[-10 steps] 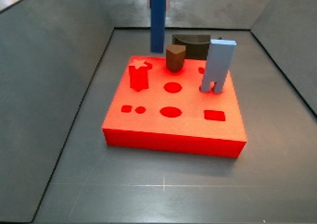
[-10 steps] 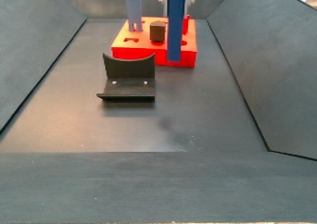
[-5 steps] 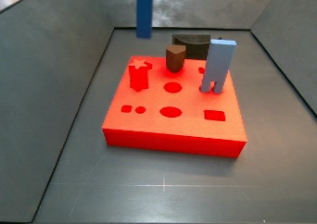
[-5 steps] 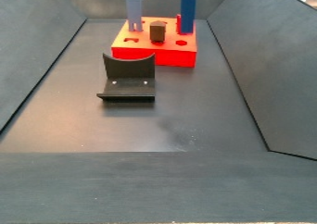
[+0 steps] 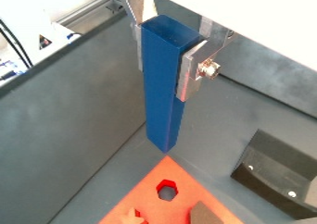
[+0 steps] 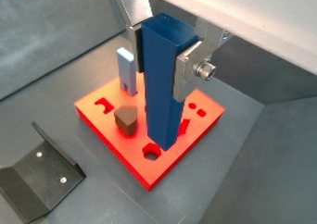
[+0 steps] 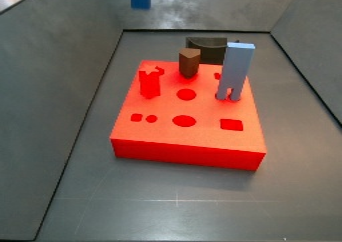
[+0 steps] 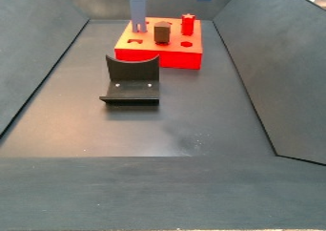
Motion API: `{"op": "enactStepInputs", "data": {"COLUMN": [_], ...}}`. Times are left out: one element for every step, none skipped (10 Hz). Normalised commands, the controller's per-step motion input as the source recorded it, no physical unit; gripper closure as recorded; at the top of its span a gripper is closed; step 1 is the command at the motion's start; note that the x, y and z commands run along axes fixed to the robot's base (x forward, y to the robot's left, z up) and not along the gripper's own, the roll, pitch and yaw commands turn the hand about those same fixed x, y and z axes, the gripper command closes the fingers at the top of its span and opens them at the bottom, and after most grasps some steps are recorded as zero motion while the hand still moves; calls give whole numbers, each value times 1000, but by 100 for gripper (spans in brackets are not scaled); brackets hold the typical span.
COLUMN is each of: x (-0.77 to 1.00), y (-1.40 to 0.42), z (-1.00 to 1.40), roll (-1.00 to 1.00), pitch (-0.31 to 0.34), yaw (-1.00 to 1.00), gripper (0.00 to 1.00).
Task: Pick up the rectangle object. Move up. Move to above the board. Insert the rectangle object.
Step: Move to above the board.
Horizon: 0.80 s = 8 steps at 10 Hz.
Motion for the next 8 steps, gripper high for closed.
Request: {"op": "enactStepInputs", "data": {"x": [374,396,433,452,466,414,272,155], "y": [-1000,-1000,-1000,-1000,-1000,-859,-470,-236], "z": [226,169,169,177,196,164,93,58], "roll": [300,335,292,220,151,131,111,68], "pitch": [62,74,105,122,125,113,113,87], "yaw": [273,244,164,113,50,32,19,15], "gripper": [100,100,100,100,100,100,100,100]}}
